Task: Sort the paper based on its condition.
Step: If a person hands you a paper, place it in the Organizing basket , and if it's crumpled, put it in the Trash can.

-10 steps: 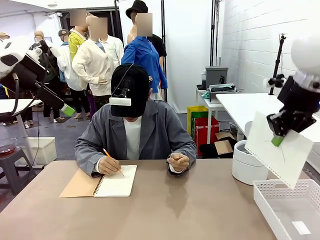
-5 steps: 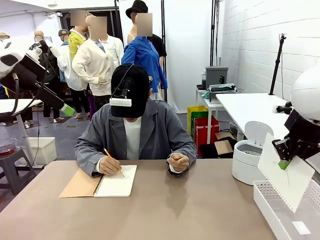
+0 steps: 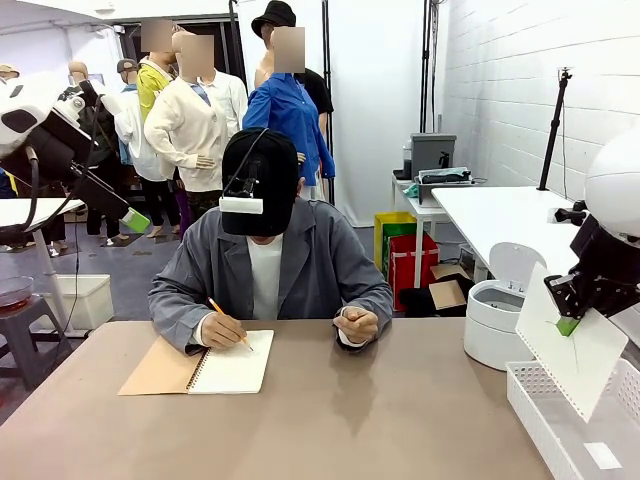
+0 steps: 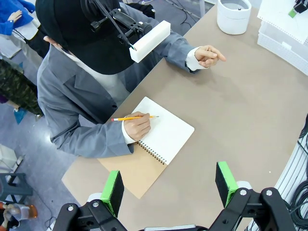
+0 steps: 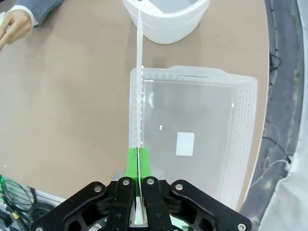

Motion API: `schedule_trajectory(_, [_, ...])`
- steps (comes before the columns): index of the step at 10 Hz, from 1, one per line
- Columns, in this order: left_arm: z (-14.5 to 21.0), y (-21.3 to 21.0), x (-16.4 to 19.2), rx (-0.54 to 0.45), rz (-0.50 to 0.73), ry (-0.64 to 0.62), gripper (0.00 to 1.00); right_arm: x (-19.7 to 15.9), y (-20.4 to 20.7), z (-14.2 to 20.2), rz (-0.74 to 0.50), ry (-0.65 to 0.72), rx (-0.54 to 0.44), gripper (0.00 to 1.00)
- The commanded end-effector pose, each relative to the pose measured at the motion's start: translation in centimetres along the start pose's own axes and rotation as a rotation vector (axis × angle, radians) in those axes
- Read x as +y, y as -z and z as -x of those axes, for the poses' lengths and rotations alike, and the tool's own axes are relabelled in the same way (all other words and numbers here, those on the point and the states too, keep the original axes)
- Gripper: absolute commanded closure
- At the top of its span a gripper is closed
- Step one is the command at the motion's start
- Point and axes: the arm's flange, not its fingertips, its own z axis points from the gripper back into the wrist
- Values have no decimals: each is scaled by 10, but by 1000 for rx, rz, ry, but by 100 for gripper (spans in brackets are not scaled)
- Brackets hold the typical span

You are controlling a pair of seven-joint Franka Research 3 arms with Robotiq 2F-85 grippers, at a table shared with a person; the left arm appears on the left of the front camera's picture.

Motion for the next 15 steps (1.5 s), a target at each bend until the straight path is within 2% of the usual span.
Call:
schedule_trajectory(1, [0, -1, 0, 2, 10, -6, 0, 0, 3, 1, 7, -14, 7, 100])
schedule_trajectory(3, [0, -1, 0, 2, 10, -6, 0, 0, 0, 0, 0, -1, 0, 100])
schedule_trajectory(4, [0, -1, 0, 2, 10, -6, 0, 2, 11, 6, -16, 17, -13, 100])
schedule_trajectory(15, [0, -1, 0, 2, 10, -6, 0, -16, 66, 62, -59, 44, 150, 100])
